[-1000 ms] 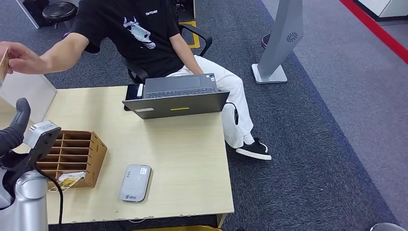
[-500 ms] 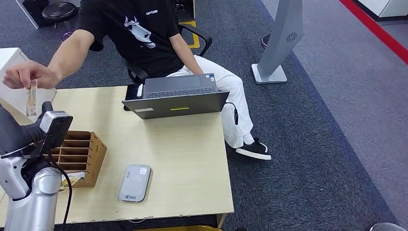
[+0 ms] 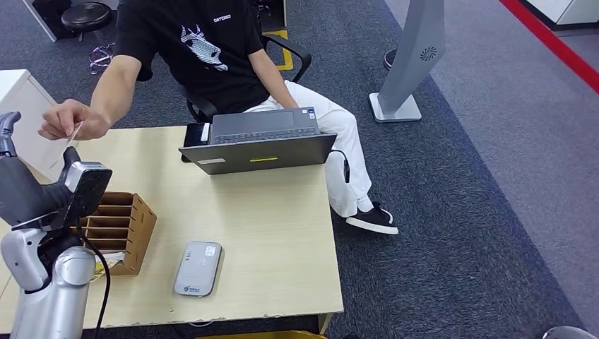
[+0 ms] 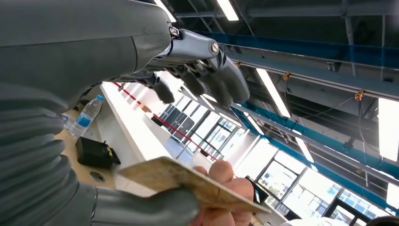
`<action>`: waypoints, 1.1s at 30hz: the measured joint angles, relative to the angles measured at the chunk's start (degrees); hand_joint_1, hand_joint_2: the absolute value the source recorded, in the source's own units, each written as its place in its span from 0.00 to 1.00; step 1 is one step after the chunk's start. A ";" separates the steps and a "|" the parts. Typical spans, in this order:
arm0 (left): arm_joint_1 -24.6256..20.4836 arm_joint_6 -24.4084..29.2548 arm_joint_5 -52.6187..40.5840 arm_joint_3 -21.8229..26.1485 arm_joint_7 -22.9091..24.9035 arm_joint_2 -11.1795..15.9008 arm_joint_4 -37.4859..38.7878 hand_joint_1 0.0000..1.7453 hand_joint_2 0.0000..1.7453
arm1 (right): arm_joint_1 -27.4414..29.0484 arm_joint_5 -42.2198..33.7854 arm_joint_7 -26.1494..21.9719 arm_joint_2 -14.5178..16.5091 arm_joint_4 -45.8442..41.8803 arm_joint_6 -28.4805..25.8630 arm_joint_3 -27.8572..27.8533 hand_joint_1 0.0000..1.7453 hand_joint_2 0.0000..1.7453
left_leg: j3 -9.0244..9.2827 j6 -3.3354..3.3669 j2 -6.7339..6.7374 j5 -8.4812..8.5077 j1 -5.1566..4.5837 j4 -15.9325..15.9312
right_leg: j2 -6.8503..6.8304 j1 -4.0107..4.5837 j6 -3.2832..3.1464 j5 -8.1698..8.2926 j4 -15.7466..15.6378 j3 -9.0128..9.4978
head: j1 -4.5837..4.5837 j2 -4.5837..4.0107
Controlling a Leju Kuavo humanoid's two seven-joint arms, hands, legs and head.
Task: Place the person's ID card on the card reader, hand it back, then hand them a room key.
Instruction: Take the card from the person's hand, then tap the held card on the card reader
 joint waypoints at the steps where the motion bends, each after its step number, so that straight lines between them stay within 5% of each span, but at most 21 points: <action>1: 0.00 -0.04 0.03 0.00 0.07 0.00 0.00 1.00 1.00 | 0.03 0.00 0.04 0.00 -0.01 0.00 0.13 0.00 1.00 | 0.00 0.00 0.00 0.00 0.00 0.00 | 0.00 0.00 0.00 0.00 0.00 -0.01 | 0.00 0.01; 33: 0.97 0.48 1.07 0.00 0.34 -0.07 -0.14 1.00 1.00 | 0.43 -0.76 0.31 -0.04 -0.09 0.00 0.48 0.00 1.00 | -0.06 0.00 0.00 0.00 0.00 0.00 | 0.00 0.00 0.00 0.00 0.01 -0.05 | 0.01 0.00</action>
